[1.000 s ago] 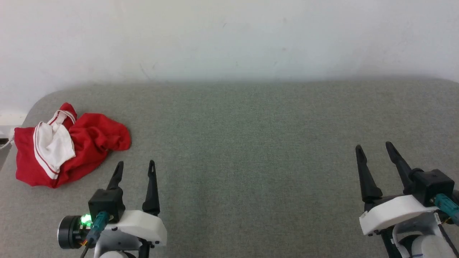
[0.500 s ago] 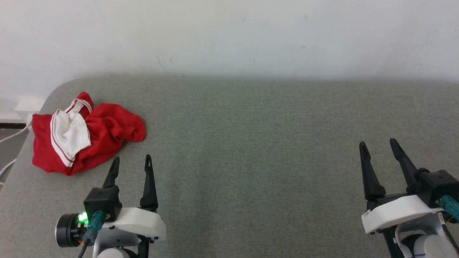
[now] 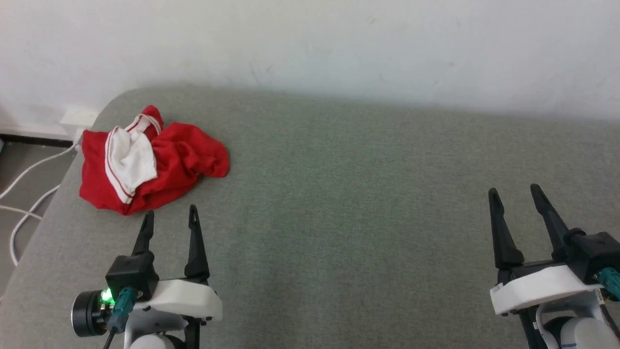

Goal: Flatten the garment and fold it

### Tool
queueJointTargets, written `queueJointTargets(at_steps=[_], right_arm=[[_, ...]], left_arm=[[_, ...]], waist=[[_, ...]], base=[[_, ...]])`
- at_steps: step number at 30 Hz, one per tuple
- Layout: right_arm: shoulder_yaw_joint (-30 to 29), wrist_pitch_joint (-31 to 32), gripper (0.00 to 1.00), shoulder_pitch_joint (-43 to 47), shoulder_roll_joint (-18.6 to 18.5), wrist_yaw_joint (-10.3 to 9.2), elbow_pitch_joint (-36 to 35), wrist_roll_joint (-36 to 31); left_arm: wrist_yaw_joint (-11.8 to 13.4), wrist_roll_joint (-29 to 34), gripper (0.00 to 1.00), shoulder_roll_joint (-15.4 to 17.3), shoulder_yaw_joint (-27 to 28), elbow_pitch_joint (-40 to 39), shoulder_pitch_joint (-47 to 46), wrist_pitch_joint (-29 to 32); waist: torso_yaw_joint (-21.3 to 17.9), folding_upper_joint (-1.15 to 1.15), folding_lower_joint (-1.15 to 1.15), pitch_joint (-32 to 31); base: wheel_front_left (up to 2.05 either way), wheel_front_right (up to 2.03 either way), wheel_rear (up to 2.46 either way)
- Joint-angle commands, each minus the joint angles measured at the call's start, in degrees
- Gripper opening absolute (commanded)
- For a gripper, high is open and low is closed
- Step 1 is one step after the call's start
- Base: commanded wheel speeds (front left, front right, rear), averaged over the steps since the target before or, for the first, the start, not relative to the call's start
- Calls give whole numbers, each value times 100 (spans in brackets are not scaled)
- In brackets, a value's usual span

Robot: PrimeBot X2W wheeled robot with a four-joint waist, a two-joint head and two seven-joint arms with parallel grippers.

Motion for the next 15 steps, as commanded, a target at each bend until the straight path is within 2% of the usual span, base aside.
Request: queueJointTargets(at_steps=[1, 15], right_arm=[[-16, -59, 100, 106, 13, -3, -48, 54], [-58, -215, 100, 144, 16, -3, -71, 101]], left_arm=[[69, -76, 100, -16, -8, -37, -110, -61], [246, -202, 100, -20, 9, -46, -113, -217]], waist=[[174, 0, 0, 33], [747, 0, 0, 99]], base=[[0, 0, 0], [0, 0, 0]])
